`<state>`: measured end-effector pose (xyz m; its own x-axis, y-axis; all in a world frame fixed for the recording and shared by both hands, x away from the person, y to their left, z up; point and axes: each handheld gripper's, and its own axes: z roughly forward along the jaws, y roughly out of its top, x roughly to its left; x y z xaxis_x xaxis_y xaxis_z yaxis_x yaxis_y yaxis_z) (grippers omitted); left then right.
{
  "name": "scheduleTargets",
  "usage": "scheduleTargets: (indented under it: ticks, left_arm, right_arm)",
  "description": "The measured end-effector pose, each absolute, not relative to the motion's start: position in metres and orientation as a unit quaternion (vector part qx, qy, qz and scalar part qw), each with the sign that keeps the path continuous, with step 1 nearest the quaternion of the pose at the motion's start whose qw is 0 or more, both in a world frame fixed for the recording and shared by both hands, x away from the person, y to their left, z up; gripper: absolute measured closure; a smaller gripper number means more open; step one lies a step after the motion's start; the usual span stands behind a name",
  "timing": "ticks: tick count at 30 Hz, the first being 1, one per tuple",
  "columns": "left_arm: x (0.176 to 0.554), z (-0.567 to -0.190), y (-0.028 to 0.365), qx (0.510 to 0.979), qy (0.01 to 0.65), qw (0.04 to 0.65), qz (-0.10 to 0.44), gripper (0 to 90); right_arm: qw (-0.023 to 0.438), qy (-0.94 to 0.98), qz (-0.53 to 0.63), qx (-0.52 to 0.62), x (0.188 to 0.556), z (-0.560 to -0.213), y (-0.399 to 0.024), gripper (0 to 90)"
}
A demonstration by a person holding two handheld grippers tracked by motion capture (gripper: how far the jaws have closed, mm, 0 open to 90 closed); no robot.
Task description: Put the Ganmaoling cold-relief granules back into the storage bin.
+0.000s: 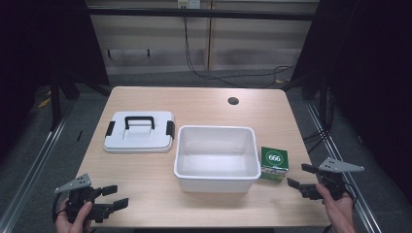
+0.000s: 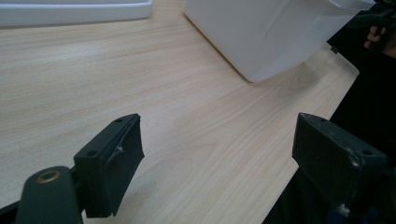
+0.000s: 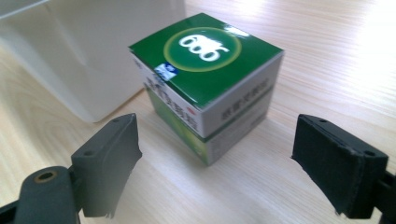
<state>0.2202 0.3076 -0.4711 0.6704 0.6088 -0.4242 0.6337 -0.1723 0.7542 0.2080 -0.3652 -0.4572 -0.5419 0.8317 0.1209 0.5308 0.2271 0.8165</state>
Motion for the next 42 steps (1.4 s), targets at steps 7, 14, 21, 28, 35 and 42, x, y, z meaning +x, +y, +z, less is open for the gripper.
scheduleTargets:
  ticks: [7, 14, 21, 28, 35, 42]
  left_arm:
    - [0.22, -0.471, 0.308, 0.765, 0.407, 0.499, -0.013, 16.2]
    - [0.22, -0.471, 0.308, 0.765, 0.406, 0.5, -0.013, 16.2]
    - [0.22, -0.471, 0.308, 0.765, 0.406, 0.5, -0.013, 16.2]
    - [0.22, -0.471, 0.307, 0.765, 0.407, 0.499, -0.013, 16.2]
    - [0.22, -0.471, 0.308, 0.765, 0.406, 0.5, -0.014, 16.2]
    - [0.219, -0.471, 0.307, 0.765, 0.407, 0.499, -0.014, 16.2]
  right_arm:
    - [0.139, 0.767, 0.451, 0.435, 0.209, -0.455, -0.365, 14.3]
    - [0.124, 0.774, 0.458, 0.42, 0.209, -0.447, -0.363, 13.6]
    - [0.102, 0.799, 0.454, 0.382, 0.213, -0.438, -0.354, 13.8]
    - [0.102, 0.814, 0.435, 0.37, 0.224, -0.417, -0.345, 13.8]
    - [0.109, 0.832, 0.423, 0.344, 0.236, -0.403, -0.334, 13.7]
    - [0.097, 0.844, 0.422, 0.317, 0.244, -0.395, -0.333, 13.5]
